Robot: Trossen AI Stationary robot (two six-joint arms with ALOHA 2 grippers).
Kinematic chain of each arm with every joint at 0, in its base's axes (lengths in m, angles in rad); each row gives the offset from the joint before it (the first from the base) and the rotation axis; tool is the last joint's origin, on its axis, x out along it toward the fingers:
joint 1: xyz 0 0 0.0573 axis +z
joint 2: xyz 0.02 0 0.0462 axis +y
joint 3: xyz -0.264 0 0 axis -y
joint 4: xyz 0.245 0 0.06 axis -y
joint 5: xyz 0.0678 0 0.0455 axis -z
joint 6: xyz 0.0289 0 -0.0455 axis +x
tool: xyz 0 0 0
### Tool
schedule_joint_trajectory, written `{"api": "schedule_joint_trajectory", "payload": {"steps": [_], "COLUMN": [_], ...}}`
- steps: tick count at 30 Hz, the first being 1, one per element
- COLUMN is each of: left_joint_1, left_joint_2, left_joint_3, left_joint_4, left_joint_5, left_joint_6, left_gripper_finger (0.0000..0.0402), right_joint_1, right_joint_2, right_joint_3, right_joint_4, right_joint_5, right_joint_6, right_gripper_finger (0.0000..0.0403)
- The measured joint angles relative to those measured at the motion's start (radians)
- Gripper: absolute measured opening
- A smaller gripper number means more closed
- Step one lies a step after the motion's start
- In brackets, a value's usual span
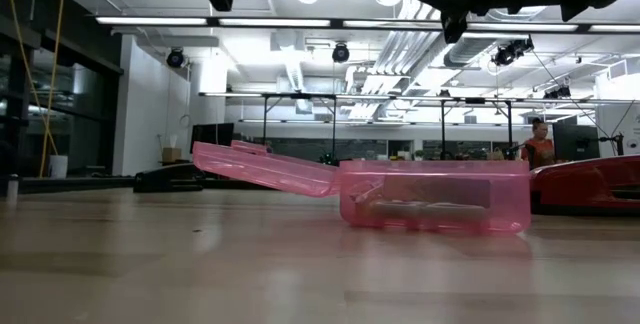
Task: Pack school essentials
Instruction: Put the yellow eraser into the pink supply box
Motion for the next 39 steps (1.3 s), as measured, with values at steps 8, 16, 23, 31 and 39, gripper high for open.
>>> {"api": "schedule_joint_trajectory", "payload": {"steps": [8, 16, 23, 31, 39], "left_joint_1": [0.0, -0.001, -0.037, -0.083, -0.111], "left_joint_2": [0.027, 0.039, 0.303, 0.7, 0.954], "left_joint_3": [0.0, 0.01, 0.229, 0.48, 0.622], "left_joint_4": [-0.001, -0.028, -0.287, -0.399, -0.403], "left_joint_5": [0.005, -0.005, 0.019, 0.027, 0.028], "left_joint_6": [0.0, -0.015, -0.007, 0.043, 0.044], "left_gripper_finger": [0.0, 0.0, 0.0, 0.0, 0.0], "right_joint_1": [0.0, 0.0, 0.0, 0.0, 0.0], "right_joint_2": [0.0, 0.0, 0.0, 0.0, 0.0], "right_joint_3": [0.0, 0.0, 0.0, 0.0, 0.0], "right_joint_4": [0.0, 0.0, 0.0, 0.0, -0.004], "right_joint_5": [-0.001, -0.001, 0.0, 0.006, 0.006], "right_joint_6": [0.001, 0.001, 0.0, -0.001, -0.003], "right_gripper_finger": [0.0, 0.0, 0.0, 0.0, 0.0]}}
